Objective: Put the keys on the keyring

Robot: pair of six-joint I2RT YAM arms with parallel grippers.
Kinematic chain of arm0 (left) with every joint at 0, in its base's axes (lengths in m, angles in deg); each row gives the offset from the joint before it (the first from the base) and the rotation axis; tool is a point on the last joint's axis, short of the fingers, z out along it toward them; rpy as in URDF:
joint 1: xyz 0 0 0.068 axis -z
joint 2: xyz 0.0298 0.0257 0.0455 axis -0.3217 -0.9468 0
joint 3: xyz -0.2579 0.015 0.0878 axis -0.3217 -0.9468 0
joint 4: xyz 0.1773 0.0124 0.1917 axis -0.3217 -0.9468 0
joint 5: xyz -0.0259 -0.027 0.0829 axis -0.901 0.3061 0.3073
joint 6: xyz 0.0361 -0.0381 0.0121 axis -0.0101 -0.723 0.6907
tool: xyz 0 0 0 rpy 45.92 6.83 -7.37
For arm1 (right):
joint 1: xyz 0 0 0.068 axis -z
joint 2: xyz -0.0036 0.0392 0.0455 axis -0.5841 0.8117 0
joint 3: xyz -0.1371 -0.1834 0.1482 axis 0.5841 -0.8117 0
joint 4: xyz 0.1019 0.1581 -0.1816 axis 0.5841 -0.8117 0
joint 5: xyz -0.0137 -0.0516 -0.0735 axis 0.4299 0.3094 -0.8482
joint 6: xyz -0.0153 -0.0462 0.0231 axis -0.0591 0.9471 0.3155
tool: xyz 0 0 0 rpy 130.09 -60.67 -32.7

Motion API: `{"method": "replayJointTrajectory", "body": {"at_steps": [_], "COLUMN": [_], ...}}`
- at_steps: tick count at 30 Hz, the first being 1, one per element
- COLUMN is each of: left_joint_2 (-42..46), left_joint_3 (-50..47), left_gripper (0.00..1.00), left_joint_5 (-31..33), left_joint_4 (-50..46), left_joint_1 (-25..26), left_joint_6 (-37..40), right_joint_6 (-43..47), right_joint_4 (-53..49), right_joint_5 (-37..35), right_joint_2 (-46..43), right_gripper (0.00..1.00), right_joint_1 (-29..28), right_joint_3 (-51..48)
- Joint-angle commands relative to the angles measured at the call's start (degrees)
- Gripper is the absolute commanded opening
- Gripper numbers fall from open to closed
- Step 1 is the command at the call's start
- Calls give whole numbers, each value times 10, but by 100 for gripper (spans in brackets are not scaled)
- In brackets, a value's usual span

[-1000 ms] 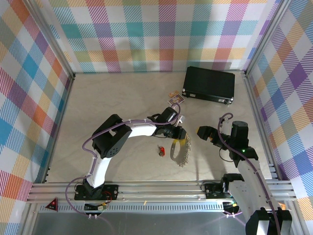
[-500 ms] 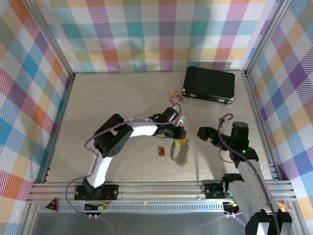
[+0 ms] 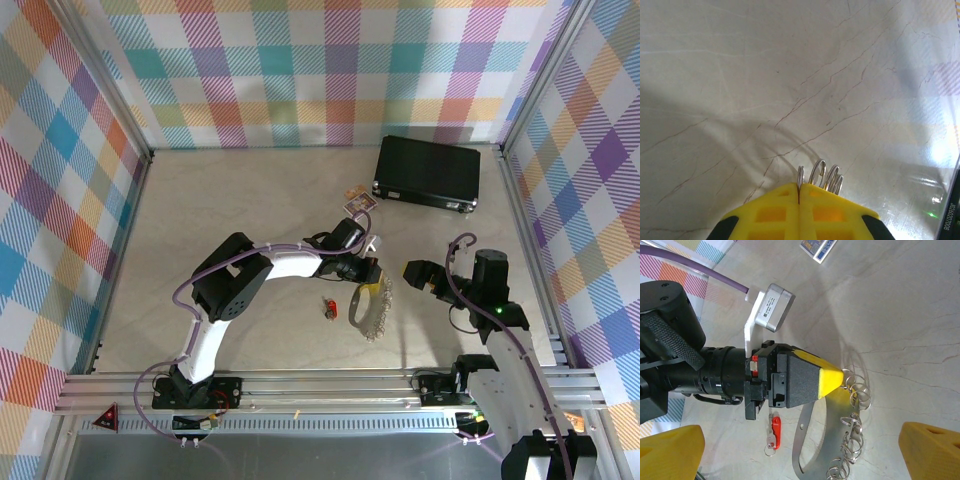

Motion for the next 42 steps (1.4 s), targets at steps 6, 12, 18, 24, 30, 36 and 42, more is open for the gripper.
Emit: {"method": "replayJointTrajectory", "body": {"at_steps": [6, 12, 18, 24, 30, 36, 42], "left_joint_2": [69, 177, 306, 438, 538, 607, 647], "left_joint_3": [-15, -61, -127, -182, -210, -233, -247], "left_gripper": [0, 0, 0, 0, 0, 0, 0], "left_joint_5": [-15, 2, 9, 2, 4, 12, 8], "left_joint_4": [6, -17, -18, 1, -6, -1, -5], "left_joint_1": [5, 5, 6, 7, 7, 9, 12], "left_joint_6": [50, 122, 197, 256, 311, 323, 320], "right_joint_6": [6, 11, 8, -16, -22, -24, 40], "right_joint_4": [-22, -38, -6, 74, 141, 206, 197], "right_joint_5": [9, 33, 108, 183, 219, 227, 196], "right_joint_2": [-16, -41, -98, -136, -157, -151, -116], "right_gripper": [99, 99, 99, 99, 91, 79, 72], "right_joint_1": [3, 3, 3, -2, -26, -88, -213], "right_joint_3": [24, 47, 68, 81, 98, 105, 127]}}
